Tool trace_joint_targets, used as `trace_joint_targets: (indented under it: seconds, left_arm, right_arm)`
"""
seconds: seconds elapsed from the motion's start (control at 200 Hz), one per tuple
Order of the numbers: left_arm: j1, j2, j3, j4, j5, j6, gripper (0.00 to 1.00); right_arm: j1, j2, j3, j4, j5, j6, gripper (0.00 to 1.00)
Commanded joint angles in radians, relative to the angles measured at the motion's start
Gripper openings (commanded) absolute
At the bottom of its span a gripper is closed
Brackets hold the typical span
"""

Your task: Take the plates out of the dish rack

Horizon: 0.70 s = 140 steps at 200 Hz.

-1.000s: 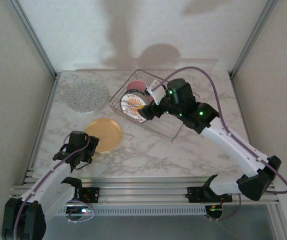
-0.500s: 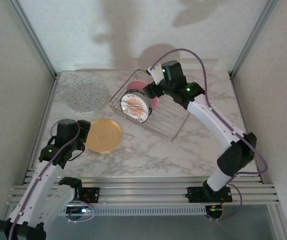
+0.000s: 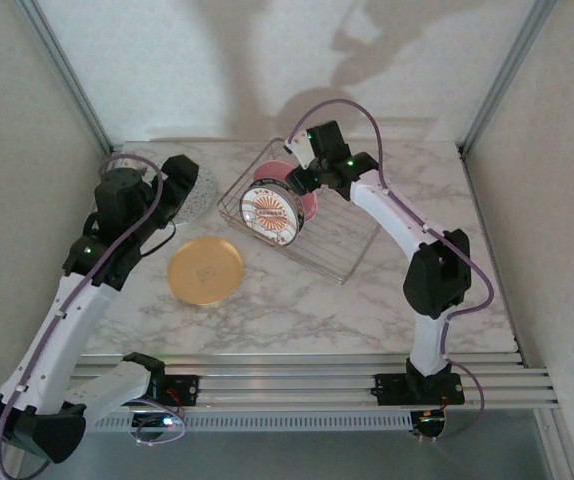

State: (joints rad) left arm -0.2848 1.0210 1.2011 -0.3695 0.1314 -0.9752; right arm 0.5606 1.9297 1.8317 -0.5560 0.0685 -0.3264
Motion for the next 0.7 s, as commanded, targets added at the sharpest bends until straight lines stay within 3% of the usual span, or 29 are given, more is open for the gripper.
trace_joint_targets:
  seconds: [0.0,0.34,0.696]
  left_arm:
    - [-0.034,0.008,0.01,0.042,0.006,0.048,0.77]
    - [-0.151,0.021,0.034,0.153,0.016,0.086,0.76]
    - [-0.182,0.013,0.015,0.167,-0.003,0.064,0.75]
  right_arm:
    - [-0.003,0.042,0.061,-0.022,0.035,-0.005,0.67]
    - [-0.003,0.137,0.137,-0.036,0.107,0.001,0.62]
    - [0.0,0.194,0.176,-0.041,0.121,0.018,0.52]
